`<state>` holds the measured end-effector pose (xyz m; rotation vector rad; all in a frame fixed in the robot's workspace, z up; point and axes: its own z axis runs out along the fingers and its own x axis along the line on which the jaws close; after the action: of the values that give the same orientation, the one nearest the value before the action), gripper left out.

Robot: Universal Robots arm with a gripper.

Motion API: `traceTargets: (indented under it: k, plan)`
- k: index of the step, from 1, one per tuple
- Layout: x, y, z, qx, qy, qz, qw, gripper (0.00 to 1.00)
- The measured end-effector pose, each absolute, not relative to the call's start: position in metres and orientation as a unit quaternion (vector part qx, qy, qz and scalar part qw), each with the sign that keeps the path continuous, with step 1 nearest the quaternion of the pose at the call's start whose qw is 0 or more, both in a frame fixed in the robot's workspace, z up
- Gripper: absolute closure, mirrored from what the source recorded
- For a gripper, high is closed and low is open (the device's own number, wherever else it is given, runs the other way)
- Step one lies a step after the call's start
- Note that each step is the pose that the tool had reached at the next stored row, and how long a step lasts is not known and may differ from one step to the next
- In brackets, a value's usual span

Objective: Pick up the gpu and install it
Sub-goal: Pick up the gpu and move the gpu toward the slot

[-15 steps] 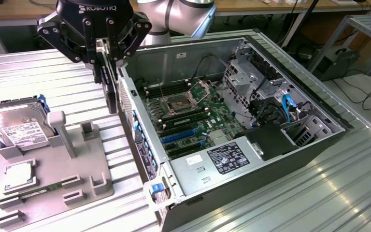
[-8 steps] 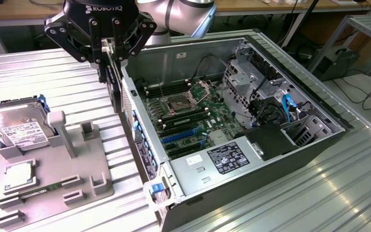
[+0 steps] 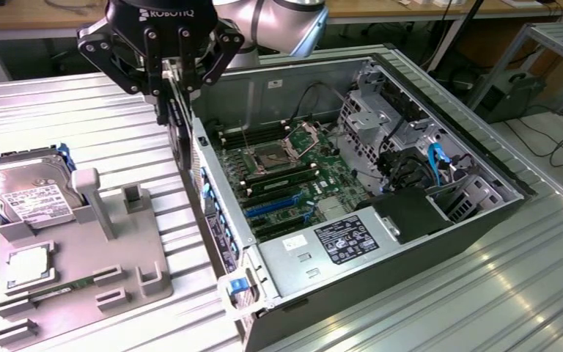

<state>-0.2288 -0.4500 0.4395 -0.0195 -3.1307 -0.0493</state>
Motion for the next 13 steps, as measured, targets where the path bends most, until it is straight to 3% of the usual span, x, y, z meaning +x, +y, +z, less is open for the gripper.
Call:
traceTargets:
  k: [13]
  plan:
    - [-0.222, -0.45, 0.439, -0.006, -1.0, -0.016, 0.005, 0.73]
